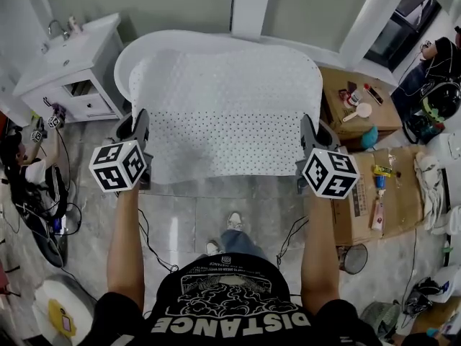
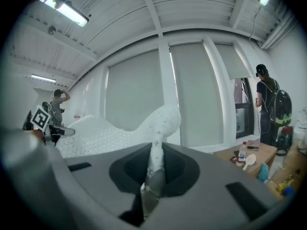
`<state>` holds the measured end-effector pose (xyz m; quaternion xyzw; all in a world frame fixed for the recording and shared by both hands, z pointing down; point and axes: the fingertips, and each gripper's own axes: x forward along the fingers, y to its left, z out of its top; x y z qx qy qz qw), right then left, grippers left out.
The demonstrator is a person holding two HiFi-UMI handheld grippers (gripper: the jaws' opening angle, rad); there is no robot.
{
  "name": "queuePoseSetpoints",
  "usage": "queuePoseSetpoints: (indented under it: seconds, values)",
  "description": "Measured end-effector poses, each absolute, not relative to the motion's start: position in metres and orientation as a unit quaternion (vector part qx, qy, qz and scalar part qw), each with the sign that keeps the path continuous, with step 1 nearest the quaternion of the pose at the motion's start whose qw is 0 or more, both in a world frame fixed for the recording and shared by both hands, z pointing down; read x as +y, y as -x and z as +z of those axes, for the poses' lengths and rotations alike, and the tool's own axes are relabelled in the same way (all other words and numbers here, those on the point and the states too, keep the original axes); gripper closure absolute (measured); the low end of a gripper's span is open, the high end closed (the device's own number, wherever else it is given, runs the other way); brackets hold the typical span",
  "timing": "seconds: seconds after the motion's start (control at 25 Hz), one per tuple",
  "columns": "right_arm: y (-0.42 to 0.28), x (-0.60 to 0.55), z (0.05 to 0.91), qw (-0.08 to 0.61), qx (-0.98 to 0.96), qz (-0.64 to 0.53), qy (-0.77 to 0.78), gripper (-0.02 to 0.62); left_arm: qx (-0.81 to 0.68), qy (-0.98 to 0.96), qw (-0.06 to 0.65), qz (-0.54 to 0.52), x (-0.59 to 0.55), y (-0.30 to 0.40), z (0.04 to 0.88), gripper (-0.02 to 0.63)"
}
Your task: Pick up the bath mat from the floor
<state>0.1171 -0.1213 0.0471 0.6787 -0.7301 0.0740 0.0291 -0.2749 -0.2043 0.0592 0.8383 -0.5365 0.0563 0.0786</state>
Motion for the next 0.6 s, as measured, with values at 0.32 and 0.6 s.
queuePoseSetpoints:
  seconds: [0.32,0.6]
  values:
    - [-0.1141,-0.1208,0.0463,0.026,-0.731,0.071,-0.678,0.572,-0.538,-0.837,0.084,0.057,-0.2055,0.2779,0.0629,0.568]
    - [-0.1132,-0.1206,0.0468,0.025,-0.73,0.069,-0.68,0.572,-0.537,-0.838,0.081,0.063,-0.2074,0.2784,0.0648,0.568]
